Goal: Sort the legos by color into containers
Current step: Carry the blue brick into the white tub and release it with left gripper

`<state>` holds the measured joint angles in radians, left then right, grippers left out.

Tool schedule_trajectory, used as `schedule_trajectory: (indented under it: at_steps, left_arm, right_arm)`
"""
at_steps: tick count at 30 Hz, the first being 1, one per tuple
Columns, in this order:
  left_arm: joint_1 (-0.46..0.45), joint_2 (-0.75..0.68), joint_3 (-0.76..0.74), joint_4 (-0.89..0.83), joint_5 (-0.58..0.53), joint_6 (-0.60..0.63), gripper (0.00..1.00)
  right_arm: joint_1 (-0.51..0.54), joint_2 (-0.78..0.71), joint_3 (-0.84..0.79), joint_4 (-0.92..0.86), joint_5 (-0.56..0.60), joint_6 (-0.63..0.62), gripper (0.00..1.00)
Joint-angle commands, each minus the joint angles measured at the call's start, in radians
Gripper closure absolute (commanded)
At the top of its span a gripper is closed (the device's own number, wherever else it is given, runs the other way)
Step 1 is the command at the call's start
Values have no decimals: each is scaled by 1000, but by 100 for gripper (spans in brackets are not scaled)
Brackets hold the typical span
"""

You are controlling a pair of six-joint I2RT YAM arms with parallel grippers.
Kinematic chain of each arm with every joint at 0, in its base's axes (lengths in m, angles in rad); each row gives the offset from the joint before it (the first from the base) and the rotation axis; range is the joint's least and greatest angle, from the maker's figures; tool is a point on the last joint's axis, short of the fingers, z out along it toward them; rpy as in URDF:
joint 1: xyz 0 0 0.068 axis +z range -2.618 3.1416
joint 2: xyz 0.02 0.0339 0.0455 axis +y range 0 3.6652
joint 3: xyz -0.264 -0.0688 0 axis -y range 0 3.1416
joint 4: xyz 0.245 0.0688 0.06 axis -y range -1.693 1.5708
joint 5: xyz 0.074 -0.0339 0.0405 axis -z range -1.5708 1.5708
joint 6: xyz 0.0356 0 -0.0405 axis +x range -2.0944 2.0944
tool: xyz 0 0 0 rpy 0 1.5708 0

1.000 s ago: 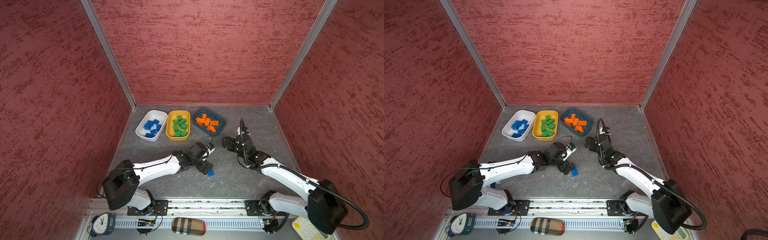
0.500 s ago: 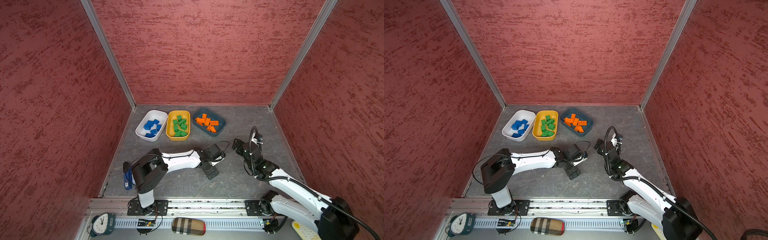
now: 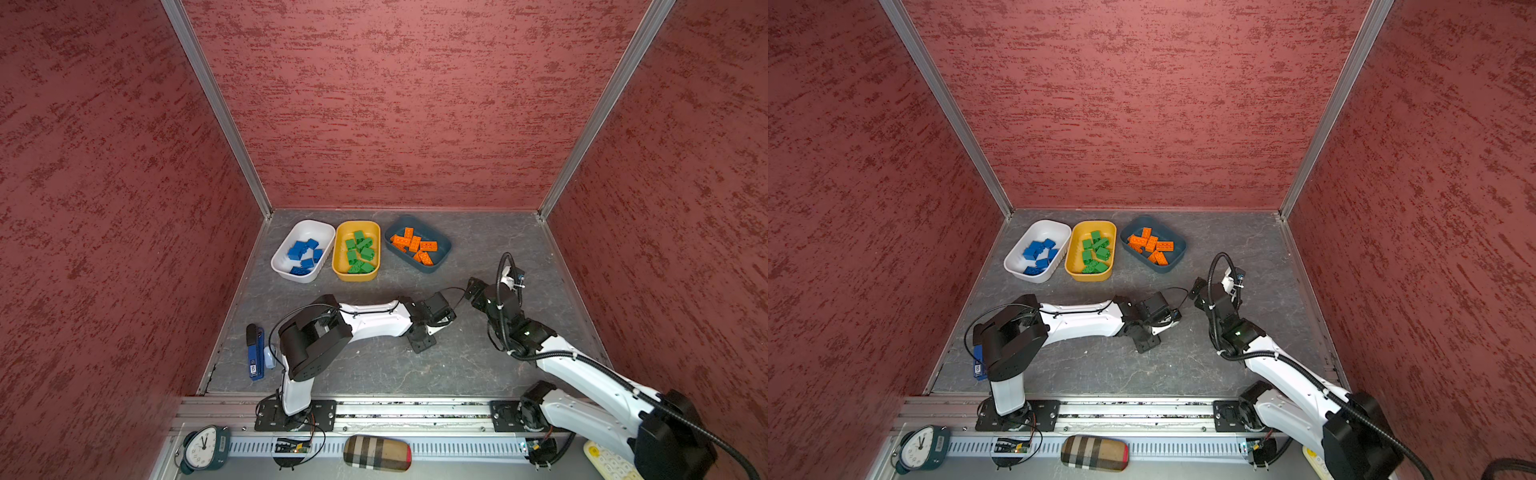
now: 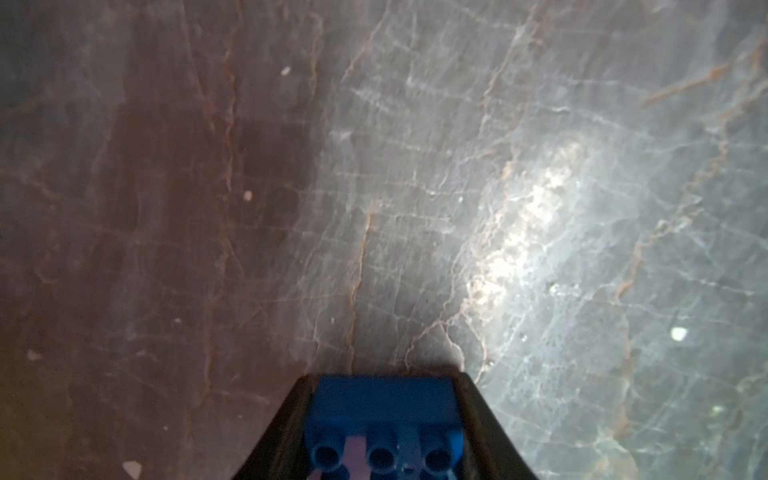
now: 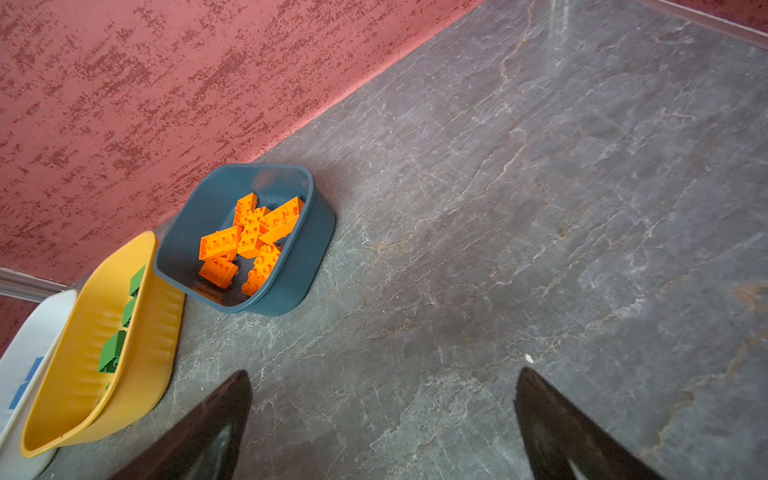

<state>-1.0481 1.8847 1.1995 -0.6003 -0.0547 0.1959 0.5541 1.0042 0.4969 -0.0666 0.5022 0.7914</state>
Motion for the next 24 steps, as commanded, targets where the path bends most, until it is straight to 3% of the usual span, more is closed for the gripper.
schedule_trajectory:
  at_steps: [1,7,12,15,24]
  left_arm:
    - [9,-14,-30,-3,-13,-6,68]
    - [99,-126,-89,98,-10,-50,68]
    - [237,-231,-109,171,35,-120,68]
    - [341,-286,-117,195,39,-173,68]
    - [725,-358,-131,306,-115,-280,69]
  right_arm:
    - [-8,30,46,43,14,-15,1]
    - [-9,139,135,76,-57,-97,1]
    - [-8,214,211,192,-290,-233,1]
    - [-6,258,244,251,-369,-275,1]
    - [-8,350,296,248,-195,-239,1]
